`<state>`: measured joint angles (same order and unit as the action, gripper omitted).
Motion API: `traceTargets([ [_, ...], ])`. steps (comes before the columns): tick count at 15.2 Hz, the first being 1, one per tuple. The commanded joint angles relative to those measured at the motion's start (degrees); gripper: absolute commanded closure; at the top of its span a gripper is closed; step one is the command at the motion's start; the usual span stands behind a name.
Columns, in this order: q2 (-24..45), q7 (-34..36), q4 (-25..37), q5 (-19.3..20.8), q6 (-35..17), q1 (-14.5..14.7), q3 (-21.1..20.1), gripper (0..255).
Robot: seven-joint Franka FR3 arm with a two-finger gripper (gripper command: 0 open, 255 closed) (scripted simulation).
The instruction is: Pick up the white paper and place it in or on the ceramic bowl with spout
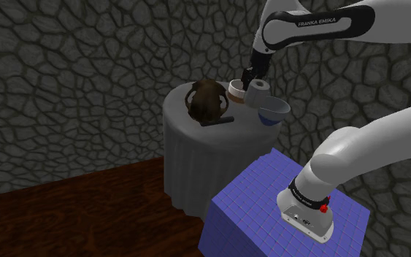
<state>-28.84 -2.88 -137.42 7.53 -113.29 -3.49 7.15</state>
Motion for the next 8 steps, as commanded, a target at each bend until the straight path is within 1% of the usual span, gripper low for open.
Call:
traceTargets([
  [1, -0.2, -0.1, 1.2, -0.1, 1.4, 0.0, 0.0, 255],
  [6, -0.5, -0.4, 4.5, -0.3, 5.0, 0.1, -0.2, 255],
  [8, -1.3, -3.1, 4.6, 0.6, 5.6, -1.0, 1.8, 255],
])
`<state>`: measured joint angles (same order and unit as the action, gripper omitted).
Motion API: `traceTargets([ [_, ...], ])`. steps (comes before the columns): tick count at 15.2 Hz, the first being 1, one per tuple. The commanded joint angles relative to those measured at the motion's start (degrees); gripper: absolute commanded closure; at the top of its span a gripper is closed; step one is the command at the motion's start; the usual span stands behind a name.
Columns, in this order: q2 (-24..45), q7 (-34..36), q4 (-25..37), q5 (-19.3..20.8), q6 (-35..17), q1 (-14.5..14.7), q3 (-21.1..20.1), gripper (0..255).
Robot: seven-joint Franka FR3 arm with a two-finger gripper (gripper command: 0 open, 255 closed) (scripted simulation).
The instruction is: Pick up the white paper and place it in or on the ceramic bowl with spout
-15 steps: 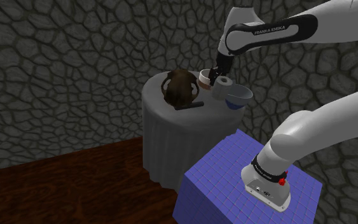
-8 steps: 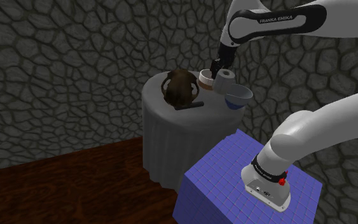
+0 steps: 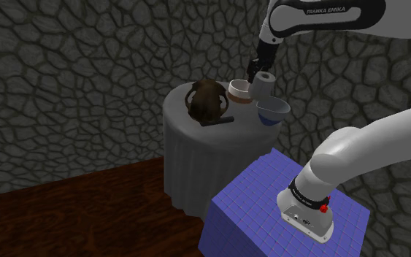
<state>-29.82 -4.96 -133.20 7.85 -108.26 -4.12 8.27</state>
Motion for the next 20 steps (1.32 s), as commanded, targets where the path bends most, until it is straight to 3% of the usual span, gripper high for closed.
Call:
traceTargets([
  [1, -0.7, -2.4, 0.4, 0.8, 0.8, -0.9, 1.8, 255],
  [9, -0.7, -14.2, 3.8, 4.2, 2.8, -5.0, 10.8, 255],
  [20, -0.2, -13.7, -4.2, 5.1, -5.8, -5.4, 12.0, 255],
])
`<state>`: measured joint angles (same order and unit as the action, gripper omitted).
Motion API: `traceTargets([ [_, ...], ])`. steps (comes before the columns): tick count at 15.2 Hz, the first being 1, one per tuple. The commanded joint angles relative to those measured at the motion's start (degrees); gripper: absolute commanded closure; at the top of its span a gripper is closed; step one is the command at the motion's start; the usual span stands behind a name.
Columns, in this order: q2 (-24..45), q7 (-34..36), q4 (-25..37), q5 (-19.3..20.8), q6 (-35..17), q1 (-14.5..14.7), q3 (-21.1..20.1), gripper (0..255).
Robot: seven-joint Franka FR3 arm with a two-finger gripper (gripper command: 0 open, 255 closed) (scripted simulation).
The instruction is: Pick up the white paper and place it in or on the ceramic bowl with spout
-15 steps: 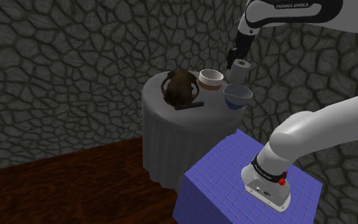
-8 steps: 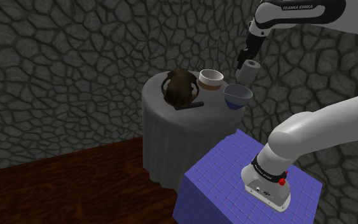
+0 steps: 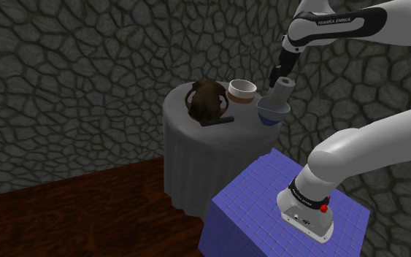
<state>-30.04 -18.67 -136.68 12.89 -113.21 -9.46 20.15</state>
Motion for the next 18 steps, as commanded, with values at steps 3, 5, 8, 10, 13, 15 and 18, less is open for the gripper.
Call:
traceTargets([
  [3, 0.5, 0.2, -2.7, 0.4, -3.2, -0.1, 0.5, 255],
  [5, 0.9, 0.2, -3.9, 0.5, -4.9, -0.2, 0.7, 255],
  [8, 1.1, 0.2, -4.7, 0.6, -5.9, -0.2, 0.9, 255],
  [10, 1.1, 0.2, -4.7, 0.6, -5.9, -0.2, 0.9, 255],
  [13, 1.1, 0.2, -4.7, 0.6, -5.9, -0.2, 0.9, 255],
  [15, 1.1, 0.2, -4.7, 0.6, -5.9, -0.2, 0.9, 0],
  [18, 1.1, 0.3, -4.7, 0.6, -5.9, -0.2, 0.9, 0],
])
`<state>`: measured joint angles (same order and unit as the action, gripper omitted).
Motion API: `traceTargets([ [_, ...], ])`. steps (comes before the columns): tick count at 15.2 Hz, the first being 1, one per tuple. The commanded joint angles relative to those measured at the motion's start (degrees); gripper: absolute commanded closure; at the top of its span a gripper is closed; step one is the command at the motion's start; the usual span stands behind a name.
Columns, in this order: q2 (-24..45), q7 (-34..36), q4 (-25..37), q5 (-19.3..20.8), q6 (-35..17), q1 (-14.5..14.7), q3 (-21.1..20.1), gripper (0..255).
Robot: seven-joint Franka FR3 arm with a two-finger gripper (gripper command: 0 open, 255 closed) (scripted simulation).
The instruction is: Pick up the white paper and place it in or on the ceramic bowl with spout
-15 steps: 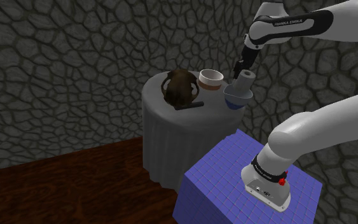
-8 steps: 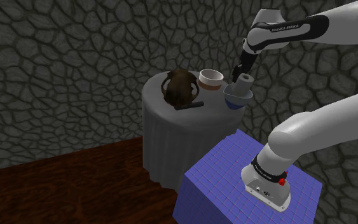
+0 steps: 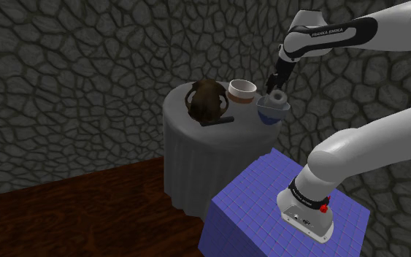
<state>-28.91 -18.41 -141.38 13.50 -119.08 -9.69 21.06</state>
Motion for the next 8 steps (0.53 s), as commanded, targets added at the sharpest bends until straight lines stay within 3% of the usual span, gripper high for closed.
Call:
traceTargets([
  [1, 0.0, 0.0, 0.0, 0.0, 0.0, 0.0, 0.0, 0],
  [2, 0.0, 0.0, 0.0, 0.0, 0.0, 0.0, 0.0, 0],
  [6, -2.4, 0.0, 5.5, -0.7, 7.8, 0.2, -1.5, 0],
  [8, -2.4, 0.0, 5.4, -0.7, 7.8, 0.2, -1.5, 0],
])
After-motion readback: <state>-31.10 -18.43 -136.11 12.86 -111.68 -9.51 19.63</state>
